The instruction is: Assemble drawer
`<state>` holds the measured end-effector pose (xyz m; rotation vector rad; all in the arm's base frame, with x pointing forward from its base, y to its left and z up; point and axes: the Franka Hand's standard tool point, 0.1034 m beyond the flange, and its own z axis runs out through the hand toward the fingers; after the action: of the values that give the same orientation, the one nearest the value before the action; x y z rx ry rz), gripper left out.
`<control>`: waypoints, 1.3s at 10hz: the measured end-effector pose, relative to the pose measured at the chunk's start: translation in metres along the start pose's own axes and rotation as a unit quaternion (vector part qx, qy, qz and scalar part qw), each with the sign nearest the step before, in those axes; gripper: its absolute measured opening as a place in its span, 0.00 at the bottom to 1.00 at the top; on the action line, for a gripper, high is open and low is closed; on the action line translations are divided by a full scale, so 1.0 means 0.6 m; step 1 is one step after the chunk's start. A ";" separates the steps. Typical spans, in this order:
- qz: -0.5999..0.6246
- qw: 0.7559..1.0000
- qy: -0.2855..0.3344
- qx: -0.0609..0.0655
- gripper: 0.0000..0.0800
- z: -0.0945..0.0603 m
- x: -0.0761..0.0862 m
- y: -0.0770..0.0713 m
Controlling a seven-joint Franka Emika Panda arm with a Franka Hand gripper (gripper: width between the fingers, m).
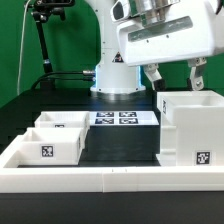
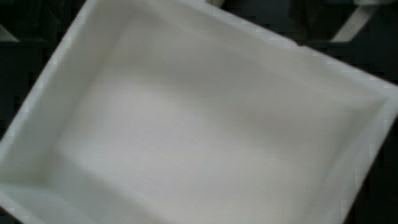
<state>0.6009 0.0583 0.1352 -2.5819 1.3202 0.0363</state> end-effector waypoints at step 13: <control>-0.444 0.896 0.008 -0.022 0.81 -0.010 0.109 0.126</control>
Offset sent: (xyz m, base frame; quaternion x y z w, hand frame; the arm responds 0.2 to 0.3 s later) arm -0.0158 -0.0431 -0.0018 -0.0124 -0.0033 -0.3444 0.9387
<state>0.5787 -0.0378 0.1173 -2.9576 0.0383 -0.1168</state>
